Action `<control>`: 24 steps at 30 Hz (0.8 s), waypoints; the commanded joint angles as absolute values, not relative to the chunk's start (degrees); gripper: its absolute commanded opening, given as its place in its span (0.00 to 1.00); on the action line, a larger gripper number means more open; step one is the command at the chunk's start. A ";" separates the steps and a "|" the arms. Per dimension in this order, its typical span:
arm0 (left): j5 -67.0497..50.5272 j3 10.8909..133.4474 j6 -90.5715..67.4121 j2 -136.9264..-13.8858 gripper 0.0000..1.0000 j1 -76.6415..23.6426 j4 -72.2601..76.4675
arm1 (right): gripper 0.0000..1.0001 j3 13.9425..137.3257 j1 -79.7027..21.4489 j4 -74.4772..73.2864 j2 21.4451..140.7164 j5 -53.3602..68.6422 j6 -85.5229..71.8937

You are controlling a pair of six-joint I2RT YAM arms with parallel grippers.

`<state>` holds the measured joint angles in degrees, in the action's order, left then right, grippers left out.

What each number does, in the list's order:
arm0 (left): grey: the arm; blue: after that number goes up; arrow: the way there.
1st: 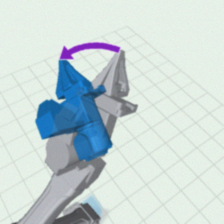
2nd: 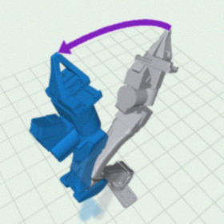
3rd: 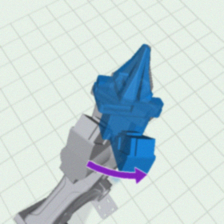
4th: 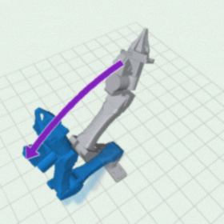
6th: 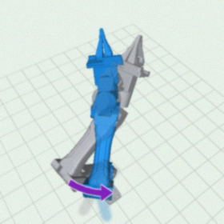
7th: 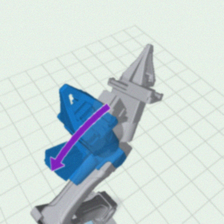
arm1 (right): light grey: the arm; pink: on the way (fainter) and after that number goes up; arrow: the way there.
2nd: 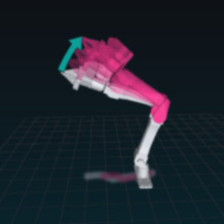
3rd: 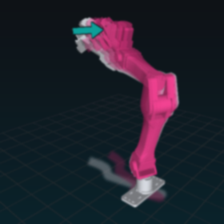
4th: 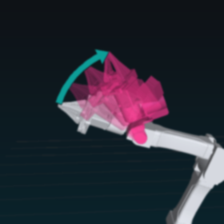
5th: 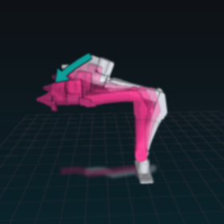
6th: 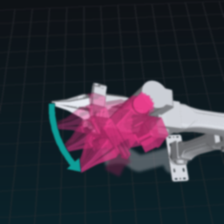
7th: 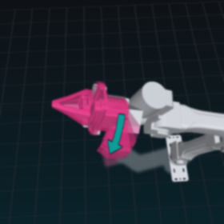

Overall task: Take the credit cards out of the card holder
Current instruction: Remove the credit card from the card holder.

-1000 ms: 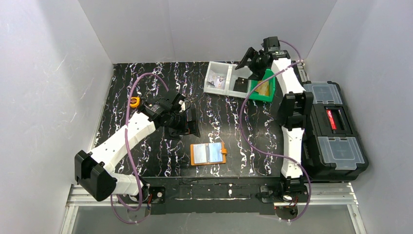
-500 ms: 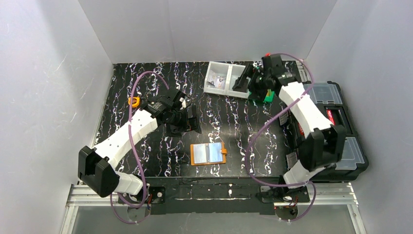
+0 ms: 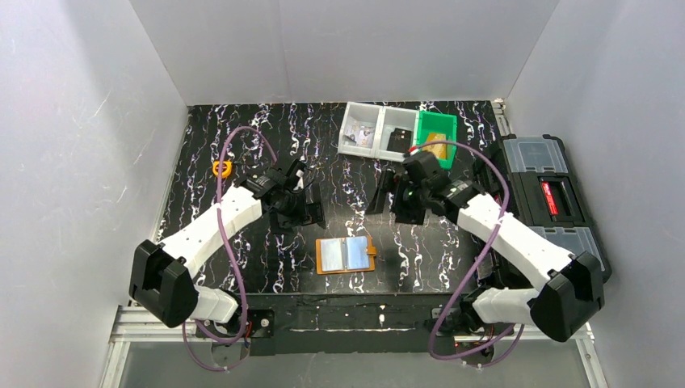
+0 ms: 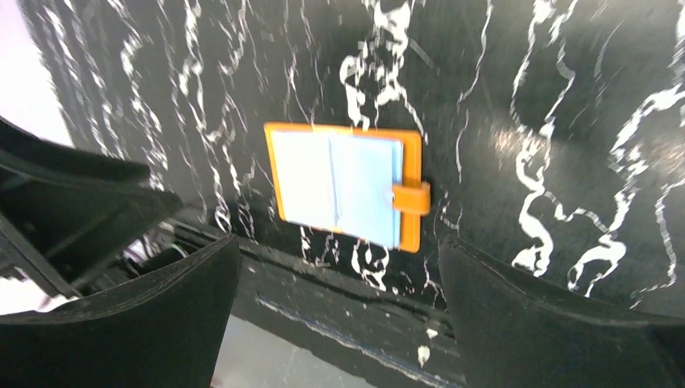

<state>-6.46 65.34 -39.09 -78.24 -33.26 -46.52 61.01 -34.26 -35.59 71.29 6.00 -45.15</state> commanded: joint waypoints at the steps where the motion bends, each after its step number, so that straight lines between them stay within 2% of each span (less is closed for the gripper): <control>1: -3.54 62.57 -39.71 -75.63 0.98 -32.46 -47.13 | 0.97 58.45 -41.58 -33.40 72.69 1.78 -48.86; 6: -1.66 59.10 -41.71 -73.85 0.98 -31.96 -46.56 | 0.90 59.96 -49.77 -34.66 78.49 -3.07 -49.94; 10: -1.13 57.17 -42.47 -73.75 0.98 -31.73 -46.46 | 0.84 60.83 -54.34 -32.89 84.03 -2.37 -50.86; 14: -1.13 55.42 -43.09 -73.36 0.98 -31.73 -45.89 | 0.74 63.69 -56.86 -32.33 89.92 -2.07 -50.23; 24: 2.03 52.60 -45.38 -71.33 0.98 -30.47 -46.73 | 0.66 71.08 -58.87 -32.26 100.37 -0.45 -48.79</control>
<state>-1.06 53.78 -43.77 -74.52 -31.68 -45.25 67.51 -58.39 -32.73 97.97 -0.56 -49.34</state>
